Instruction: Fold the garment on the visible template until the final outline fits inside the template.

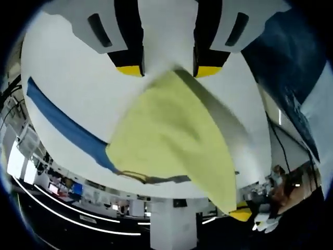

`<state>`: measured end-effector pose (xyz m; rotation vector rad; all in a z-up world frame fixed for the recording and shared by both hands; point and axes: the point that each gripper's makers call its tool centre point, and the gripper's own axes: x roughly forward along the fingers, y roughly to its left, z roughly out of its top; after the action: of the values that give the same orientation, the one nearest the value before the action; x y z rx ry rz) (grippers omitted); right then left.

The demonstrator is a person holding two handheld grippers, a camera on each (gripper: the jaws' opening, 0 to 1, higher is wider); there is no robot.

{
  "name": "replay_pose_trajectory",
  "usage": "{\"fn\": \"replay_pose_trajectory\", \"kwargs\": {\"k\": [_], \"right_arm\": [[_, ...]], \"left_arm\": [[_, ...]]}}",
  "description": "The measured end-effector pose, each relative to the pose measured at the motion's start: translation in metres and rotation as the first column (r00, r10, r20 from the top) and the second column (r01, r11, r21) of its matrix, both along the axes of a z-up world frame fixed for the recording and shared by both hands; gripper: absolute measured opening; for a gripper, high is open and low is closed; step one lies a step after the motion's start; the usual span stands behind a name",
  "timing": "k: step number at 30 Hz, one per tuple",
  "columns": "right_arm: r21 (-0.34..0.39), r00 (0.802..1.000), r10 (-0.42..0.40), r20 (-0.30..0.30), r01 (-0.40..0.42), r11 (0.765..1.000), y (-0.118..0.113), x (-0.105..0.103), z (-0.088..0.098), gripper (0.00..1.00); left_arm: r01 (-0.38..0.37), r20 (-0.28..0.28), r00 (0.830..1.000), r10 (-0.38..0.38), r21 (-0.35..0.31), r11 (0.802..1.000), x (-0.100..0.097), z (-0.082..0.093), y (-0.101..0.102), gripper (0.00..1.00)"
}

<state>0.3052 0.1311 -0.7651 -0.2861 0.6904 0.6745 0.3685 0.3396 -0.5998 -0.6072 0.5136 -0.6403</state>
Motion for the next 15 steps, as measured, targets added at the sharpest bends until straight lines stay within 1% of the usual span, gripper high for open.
{"fn": "replay_pose_trajectory", "kwargs": {"k": [2, 3, 5, 8, 10, 12, 15], "right_arm": [[-0.005, 1.000, 0.009, 0.004, -0.009, 1.000, 0.004, 0.000, -0.002, 0.37], [-0.004, 1.000, 0.013, 0.004, -0.013, 1.000, 0.006, 0.000, -0.003, 0.37], [-0.009, 1.000, 0.007, 0.015, -0.007, 1.000, 0.006, 0.002, -0.002, 0.35], [-0.007, 1.000, -0.002, 0.022, 0.002, 1.000, 0.006, 0.004, -0.001, 0.33], [-0.013, 0.999, -0.006, 0.042, 0.006, 1.000, 0.007, 0.006, 0.000, 0.31], [-0.013, 0.999, -0.008, 0.049, 0.009, 1.000, 0.008, 0.009, 0.000, 0.28], [0.018, 0.998, -0.008, 0.062, 0.007, 1.000, 0.014, 0.016, 0.000, 0.23]], "left_arm": [[0.028, 0.021, 0.999, -0.029, 0.042, 0.999, 0.003, 0.003, -0.004, 0.00], [0.035, 0.028, 0.999, -0.036, 0.048, 0.998, 0.005, 0.006, -0.006, 0.00], [0.031, 0.042, 0.999, -0.033, 0.047, 0.998, 0.009, 0.010, -0.005, 0.00], [0.010, 0.059, 0.998, -0.012, 0.034, 0.999, 0.017, 0.017, 0.003, 0.00], [0.004, 0.065, 0.998, -0.006, 0.032, 0.999, 0.020, 0.019, 0.006, 0.00], [0.004, 0.078, 0.997, -0.007, 0.038, 0.999, 0.022, 0.023, 0.007, 0.00], [0.002, 0.087, 0.996, -0.005, 0.035, 0.999, 0.024, 0.024, 0.012, 0.00]]}}
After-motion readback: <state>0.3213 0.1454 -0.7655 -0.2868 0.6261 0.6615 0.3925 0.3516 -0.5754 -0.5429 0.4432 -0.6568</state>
